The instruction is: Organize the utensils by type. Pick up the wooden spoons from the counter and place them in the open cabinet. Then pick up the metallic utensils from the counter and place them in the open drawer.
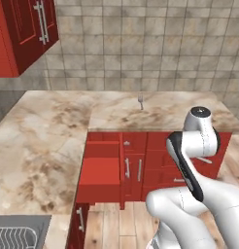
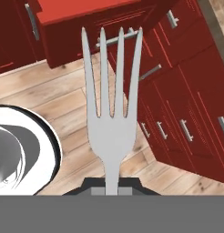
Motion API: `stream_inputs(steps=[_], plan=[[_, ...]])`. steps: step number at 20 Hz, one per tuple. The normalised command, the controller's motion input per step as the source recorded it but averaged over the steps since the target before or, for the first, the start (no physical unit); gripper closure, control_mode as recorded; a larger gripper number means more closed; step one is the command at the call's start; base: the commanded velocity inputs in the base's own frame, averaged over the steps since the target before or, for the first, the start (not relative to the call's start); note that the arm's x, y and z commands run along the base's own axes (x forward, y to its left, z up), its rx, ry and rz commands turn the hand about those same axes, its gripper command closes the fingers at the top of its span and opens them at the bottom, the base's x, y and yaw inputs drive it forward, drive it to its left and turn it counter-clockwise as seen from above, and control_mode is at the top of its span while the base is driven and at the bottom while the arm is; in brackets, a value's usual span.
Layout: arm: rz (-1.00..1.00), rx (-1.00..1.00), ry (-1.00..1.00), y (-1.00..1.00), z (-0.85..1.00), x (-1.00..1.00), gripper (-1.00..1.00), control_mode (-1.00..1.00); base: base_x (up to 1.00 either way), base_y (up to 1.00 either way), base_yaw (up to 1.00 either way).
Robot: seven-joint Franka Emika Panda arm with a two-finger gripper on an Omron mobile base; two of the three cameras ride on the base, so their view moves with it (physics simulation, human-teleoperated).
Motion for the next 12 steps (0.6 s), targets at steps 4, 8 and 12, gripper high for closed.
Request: stream_inputs(steps=[4,8,12], plan=[[0.00,0.00,0.00,0.00,0.00,0.00,1.00,1.00,-0.18,0.55,-0.04],[0.00,0.00,0.00,0.00,0.00,0.00,1.00,1.00,-0.07,0.52,0.00],[0.00,0.00,0.00,0.00,0.00,0.00,1.00,1.00,0.05,0.52,0.00]])
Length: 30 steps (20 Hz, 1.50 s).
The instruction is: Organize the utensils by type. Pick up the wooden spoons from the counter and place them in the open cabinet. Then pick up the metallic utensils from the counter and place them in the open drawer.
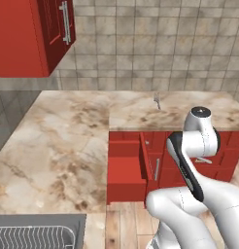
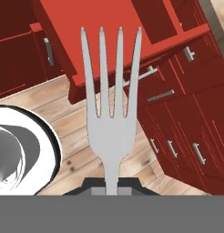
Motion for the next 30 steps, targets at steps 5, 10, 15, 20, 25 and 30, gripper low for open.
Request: stream_inputs(steps=[5,10,15,20,25,30], plan=[[0.00,0.00,0.00,0.00,0.00,0.00,1.00,1.00,0.07,0.29,0.00],[0.00,0.00,0.00,0.00,0.00,0.00,1.00,1.00,0.23,0.03,-0.02],[0.00,0.00,0.00,0.00,0.00,0.00,1.00,1.00,0.33,0.00,-0.03],[0.00,0.00,0.00,0.00,0.00,0.00,1.00,1.00,0.42,0.00,-0.03],[0.00,0.00,0.00,0.00,0.00,0.00,1.00,1.00,0.42,0.01,-0.02],[0.00,0.00,0.00,0.00,0.00,0.00,1.00,1.00,0.23,0.02,-0.01]])
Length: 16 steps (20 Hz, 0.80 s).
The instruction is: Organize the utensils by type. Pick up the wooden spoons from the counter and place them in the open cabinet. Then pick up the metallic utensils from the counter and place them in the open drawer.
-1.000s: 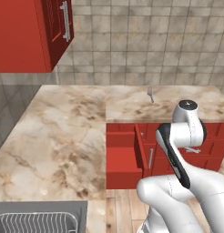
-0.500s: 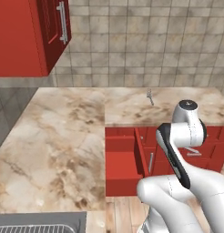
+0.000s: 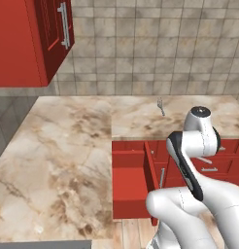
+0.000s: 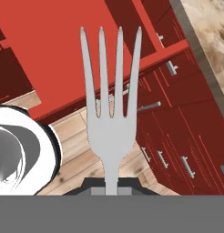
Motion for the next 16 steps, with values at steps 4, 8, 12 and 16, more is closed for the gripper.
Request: stream_inputs(steps=[4,8,12,16], plan=[[0.00,0.00,0.00,0.00,0.00,0.00,1.00,1.00,0.01,0.02,-0.01],[-0.01,0.00,0.00,0.00,0.00,0.00,1.00,-1.00,0.00,0.01,0.00],[-0.04,0.02,0.00,0.06,0.01,0.00,1.00,-1.00,0.00,0.00,0.00],[-0.18,0.08,0.00,0.23,0.10,0.07,1.00,-1.00,0.00,0.00,0.00]])
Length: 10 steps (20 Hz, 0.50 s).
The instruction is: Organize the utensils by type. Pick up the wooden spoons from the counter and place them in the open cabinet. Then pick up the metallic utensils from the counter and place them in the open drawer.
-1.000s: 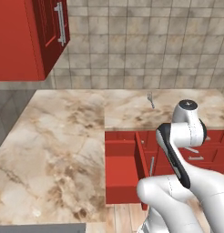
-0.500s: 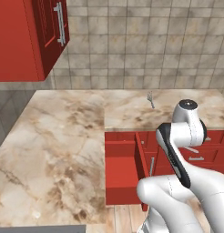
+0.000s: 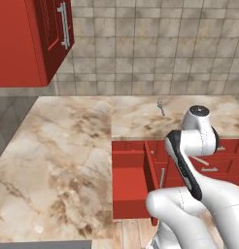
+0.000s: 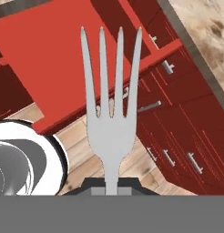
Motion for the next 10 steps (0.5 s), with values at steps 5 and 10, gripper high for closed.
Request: stream_inputs(steps=[5,10], plan=[[-0.26,0.09,0.00,0.27,0.08,0.23,1.00,-1.00,0.00,0.00,0.00],[-0.27,0.03,0.00,0.22,0.00,0.37,1.00,-1.00,0.00,0.00,0.00]])
